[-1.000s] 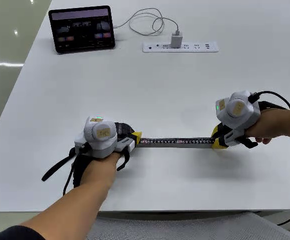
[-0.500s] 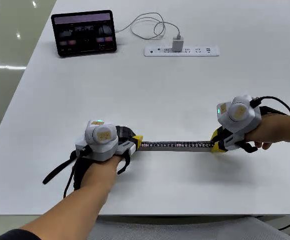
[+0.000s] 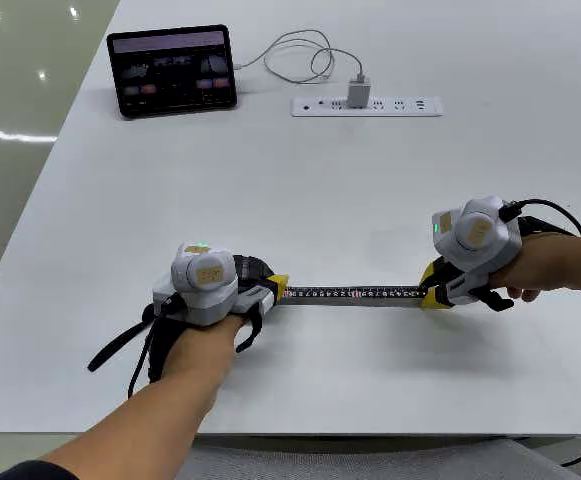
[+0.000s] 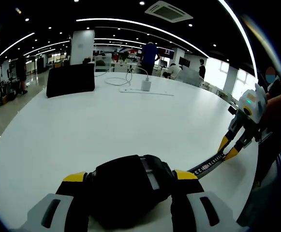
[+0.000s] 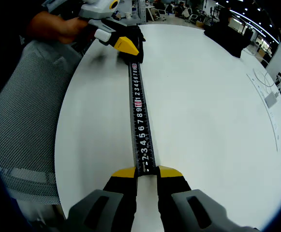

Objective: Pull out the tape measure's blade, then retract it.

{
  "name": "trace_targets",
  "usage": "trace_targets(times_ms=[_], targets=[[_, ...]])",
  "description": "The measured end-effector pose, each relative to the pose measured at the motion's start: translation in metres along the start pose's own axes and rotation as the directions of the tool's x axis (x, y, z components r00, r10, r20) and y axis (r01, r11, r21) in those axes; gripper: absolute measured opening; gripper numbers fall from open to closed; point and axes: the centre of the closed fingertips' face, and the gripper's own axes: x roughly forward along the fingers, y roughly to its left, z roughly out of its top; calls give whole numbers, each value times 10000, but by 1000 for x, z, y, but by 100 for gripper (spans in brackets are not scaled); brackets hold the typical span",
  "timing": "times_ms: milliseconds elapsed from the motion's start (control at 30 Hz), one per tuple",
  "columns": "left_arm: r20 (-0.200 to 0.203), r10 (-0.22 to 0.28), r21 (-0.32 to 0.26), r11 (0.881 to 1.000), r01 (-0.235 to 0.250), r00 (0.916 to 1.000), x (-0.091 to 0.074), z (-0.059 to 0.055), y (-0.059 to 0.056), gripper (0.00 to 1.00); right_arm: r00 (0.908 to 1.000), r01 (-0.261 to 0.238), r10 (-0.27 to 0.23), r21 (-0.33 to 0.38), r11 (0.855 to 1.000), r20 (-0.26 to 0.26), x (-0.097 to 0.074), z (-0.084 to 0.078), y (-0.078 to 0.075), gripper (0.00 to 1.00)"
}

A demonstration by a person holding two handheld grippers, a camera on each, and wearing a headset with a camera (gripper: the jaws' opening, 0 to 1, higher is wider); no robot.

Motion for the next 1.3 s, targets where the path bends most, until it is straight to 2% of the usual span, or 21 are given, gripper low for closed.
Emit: trace_targets(times_ms=[400,1300], targets=[[-16,-38,13,10000,38,10000,0,0,-1,65,10000,21,-21,55,10000,16,3,5,-1,11],[-67,-160,38,9999,160,9998,0,0,0,64,9994,48,-42,-161,9999,349,12,29,0,11]])
